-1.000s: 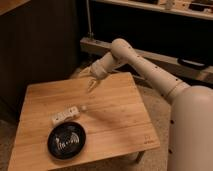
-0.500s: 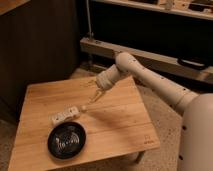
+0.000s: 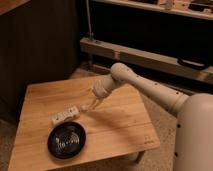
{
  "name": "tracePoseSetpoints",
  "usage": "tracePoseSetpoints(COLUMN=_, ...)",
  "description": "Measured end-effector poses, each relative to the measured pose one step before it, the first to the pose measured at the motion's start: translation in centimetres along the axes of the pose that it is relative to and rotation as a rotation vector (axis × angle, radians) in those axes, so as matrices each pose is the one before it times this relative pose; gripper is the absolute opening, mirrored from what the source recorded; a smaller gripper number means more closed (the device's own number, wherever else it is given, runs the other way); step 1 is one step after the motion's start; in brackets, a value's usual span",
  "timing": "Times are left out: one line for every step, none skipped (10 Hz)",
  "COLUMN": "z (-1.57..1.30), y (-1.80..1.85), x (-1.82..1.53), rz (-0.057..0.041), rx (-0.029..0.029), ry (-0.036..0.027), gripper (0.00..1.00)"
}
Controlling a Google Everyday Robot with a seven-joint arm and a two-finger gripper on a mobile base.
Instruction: Place the bottle in the ceramic bowl
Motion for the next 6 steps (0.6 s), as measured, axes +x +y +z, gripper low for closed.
tracePoseSetpoints(z=0.424, y=-0.066, x=0.343, rz=0.00602, rx=0.00107, ry=-0.00189, gripper=0.65)
tracePoseSetpoints(z=0.370, y=-0.125, x=0.409, rz=0.00562, rx=0.00321, ry=-0.00135, gripper=0.65)
tracePoseSetpoints(z=0.991, y=-0.449, x=0.457, rz=0.00348, rx=0.00002, ry=-0.00223, gripper=0.65)
tracePoseSetpoints(z=0.944, y=-0.432, x=0.176, rz=-0.00236, rx=-0.00307, ry=-0.00081, gripper=0.65)
tracePoseSetpoints(z=0.684, y=-0.332, x=0.294, rz=-0.00193, rx=0.00046, ry=0.00300, gripper=0.65)
tracePoseSetpoints(z=0.565, y=-0.259, x=0.233, rz=0.00020, rx=0.00210, ry=0.01061, gripper=0.65)
